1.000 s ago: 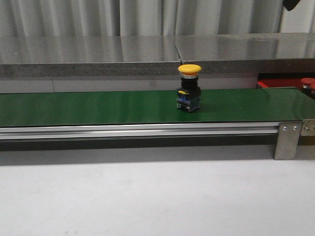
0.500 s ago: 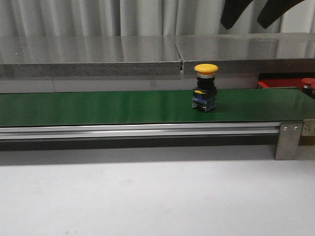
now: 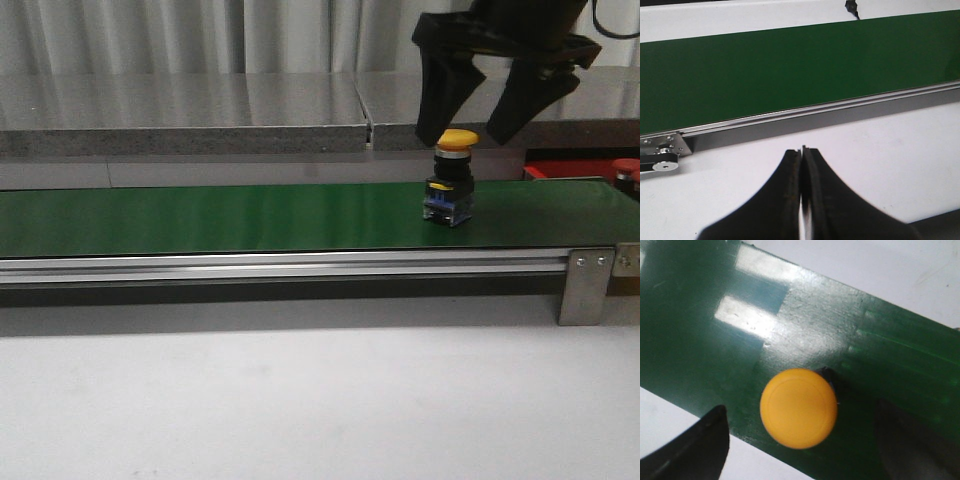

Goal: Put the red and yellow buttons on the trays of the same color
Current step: 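Lower the right gripper onto the yellow button on the belt, grasp, then carry the yellow button into the yellow tray and open the right gripper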

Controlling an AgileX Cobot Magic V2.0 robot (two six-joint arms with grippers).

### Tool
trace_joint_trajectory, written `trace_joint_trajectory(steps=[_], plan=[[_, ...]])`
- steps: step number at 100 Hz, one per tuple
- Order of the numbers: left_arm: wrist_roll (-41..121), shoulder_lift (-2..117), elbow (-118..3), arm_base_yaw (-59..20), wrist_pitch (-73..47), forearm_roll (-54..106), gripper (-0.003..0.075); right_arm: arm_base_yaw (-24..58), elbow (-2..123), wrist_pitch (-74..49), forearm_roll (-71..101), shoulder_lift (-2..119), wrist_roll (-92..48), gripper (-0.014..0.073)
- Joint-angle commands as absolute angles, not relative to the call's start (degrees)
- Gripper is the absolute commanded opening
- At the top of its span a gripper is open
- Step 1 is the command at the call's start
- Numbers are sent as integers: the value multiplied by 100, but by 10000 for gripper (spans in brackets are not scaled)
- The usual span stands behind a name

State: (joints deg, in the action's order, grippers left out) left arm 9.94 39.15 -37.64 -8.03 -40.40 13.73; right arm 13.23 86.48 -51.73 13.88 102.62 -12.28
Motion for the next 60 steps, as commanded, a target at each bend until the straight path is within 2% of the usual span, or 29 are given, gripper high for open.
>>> trace_joint_trajectory(steps=[1,5,12,24,33,45,60], plan=[[991,3905,-3914,-861,-3670,1463,-19,1310,8785,-4976,1501,10087,-1293,591],[991,3905,-3914,-861,-3670,1463,-19,1310,8785,-4970,1475,10101,-1293,582],[991,3905,-3914,-861,-3670,1463,-19,1310,8785,-4931,1400,10101,-1293,512],[991,3905,-3914,-861,-3670,1463,-19,1310,8785,-4891,1313,10101,-1293,308],[991,3905,-3914,-861,-3670,1463,-19,1310,8785,-4849,1299,10094,-1298,197],[991,3905,-3914,-861,-3670,1463,-19,1303,8764,-4854,1269,9989,-1298,121],[991,3905,-3914,-861,-3670,1463,-19,1291,8667,-4813,1203,9669,-1298,108]])
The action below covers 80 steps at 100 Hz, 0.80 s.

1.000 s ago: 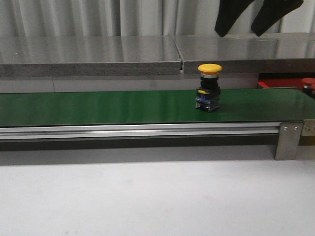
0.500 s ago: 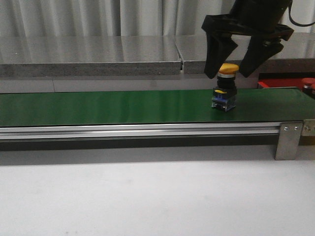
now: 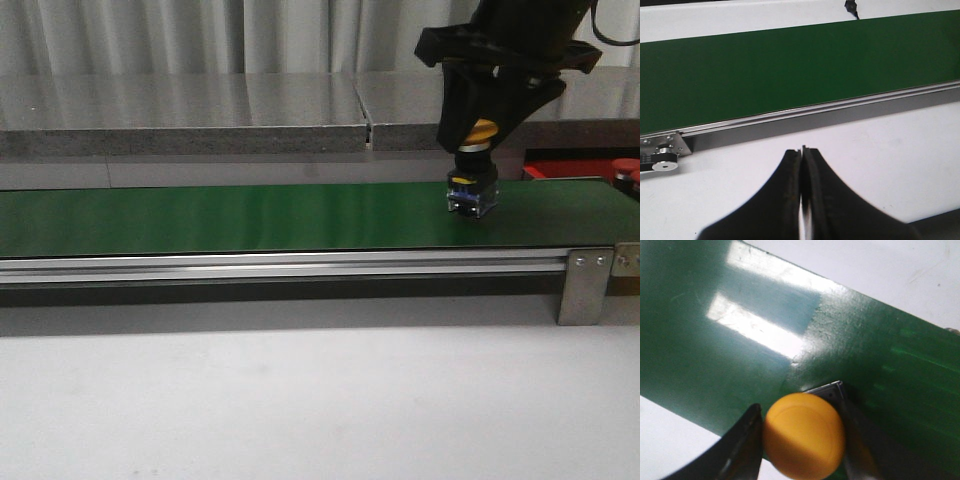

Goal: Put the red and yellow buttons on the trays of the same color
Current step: 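Carry the yellow button into the yellow tray and open the right gripper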

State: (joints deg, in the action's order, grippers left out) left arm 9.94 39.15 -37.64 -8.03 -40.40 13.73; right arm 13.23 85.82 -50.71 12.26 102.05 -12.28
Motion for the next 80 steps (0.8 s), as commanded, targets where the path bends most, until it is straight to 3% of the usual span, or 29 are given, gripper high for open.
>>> trace_joint_trajectory(steps=[1,23,80], plan=[[991,3905,-3914,-861,-3670,1463,-19,1291,8658,-4797,1202,9649,-1298,108],[991,3905,-3914,-861,-3670,1463,-19,868,8179,-4722,1160,8939,-1188,108],[991,3905,-3914,-861,-3670,1463,-19,-1900,7344,-4548,1096,8317,-1143,108]])
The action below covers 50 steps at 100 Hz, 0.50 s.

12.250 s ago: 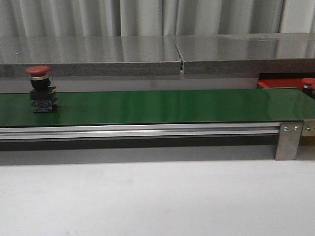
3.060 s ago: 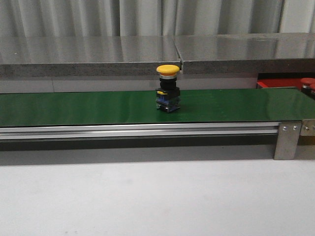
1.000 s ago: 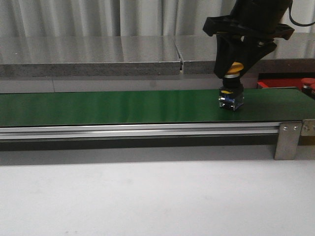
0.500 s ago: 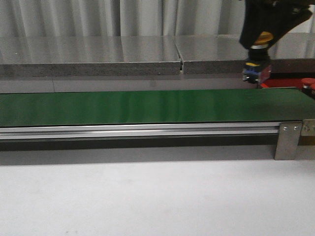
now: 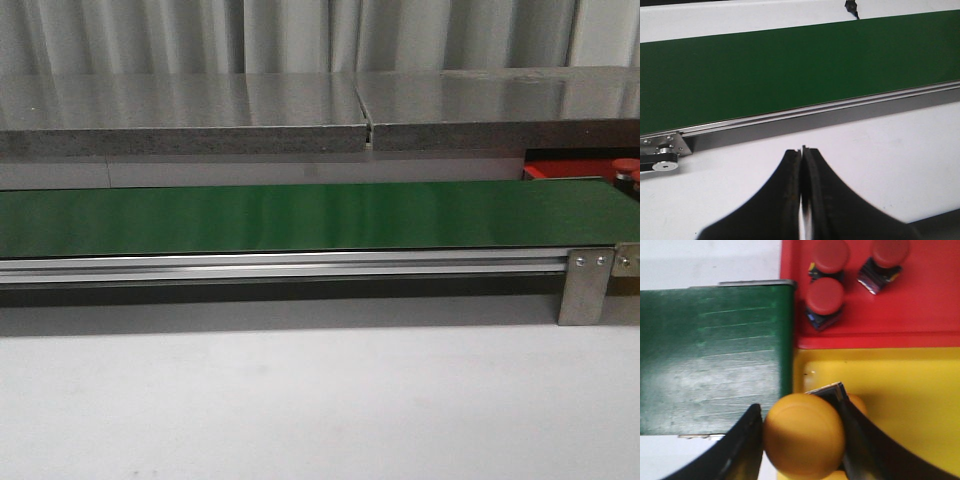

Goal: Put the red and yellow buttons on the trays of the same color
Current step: 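Carry the yellow button into the yellow tray and open the right gripper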

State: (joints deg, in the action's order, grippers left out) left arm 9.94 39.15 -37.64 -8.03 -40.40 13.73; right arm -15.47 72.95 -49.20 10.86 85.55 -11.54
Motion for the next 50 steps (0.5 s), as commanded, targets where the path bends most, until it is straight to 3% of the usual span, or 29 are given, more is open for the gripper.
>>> trace_joint_trajectory(steps=[1,23,50], plan=[[991,3905,-3914,-861,-3670,1463,-19,-1929,7333,-4538,1096,8323,-1143,108],[991,3905,-3914,-861,-3670,1463,-19,-2608,7055,-4325,1101,8569,-1143,108],[991,3905,-3914,-861,-3670,1463,-19,-2711,6961,-4039,1096,9147,-1143,108]])
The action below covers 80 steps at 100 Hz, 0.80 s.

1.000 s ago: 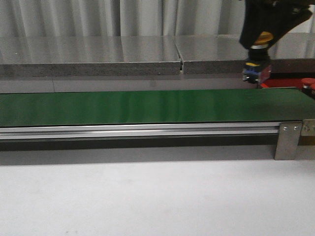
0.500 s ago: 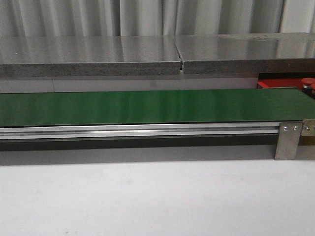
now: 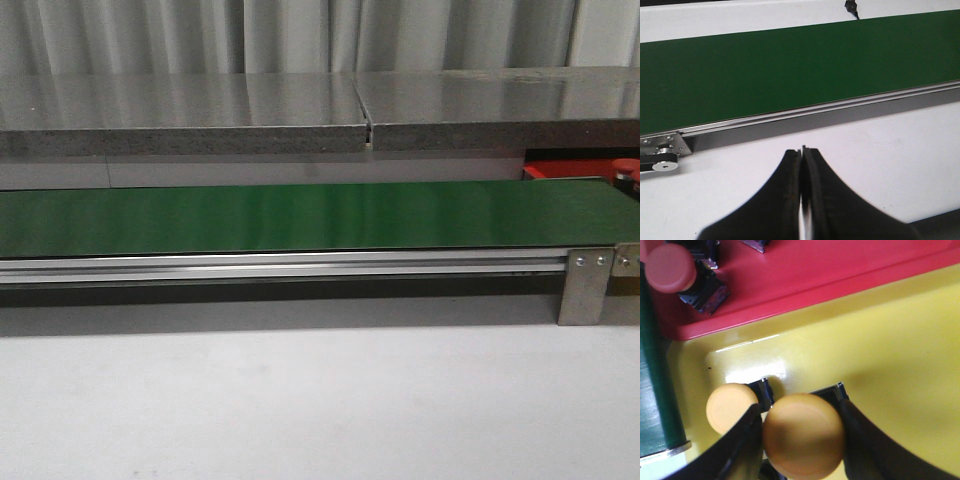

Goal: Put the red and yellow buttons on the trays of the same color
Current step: 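Carry the yellow button into the yellow tray and open the right gripper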

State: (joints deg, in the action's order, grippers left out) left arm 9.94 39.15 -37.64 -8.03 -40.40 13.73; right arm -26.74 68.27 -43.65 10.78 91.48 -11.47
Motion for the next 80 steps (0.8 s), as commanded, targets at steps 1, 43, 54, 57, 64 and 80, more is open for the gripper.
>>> trace_joint_trajectory(steps=[1,43,54,57,64,80], plan=[[991,3905,-3914,-861,-3670,1463,-19,-2711,6961,-4039,1096,9165,-1143,108],[991,3905,-3914,-861,-3670,1463,-19,-2711,6961,-3817,1096,9949,-1143,109],[991,3905,-3914,-861,-3670,1463,-19,-2711,6961,-3770,1096,9943,-1143,169],[991,3905,-3914,-861,-3670,1463,-19,-2711,6961,-3770,1096,9943,-1143,208],[991,3905,-3914,-861,-3670,1463,-19,-2711,6961,-3770,1096,9943,-1143,332],[991,3905,-3914,-861,-3670,1463,-19,-2711,6961,-3770,1096,9925,-1143,498]])
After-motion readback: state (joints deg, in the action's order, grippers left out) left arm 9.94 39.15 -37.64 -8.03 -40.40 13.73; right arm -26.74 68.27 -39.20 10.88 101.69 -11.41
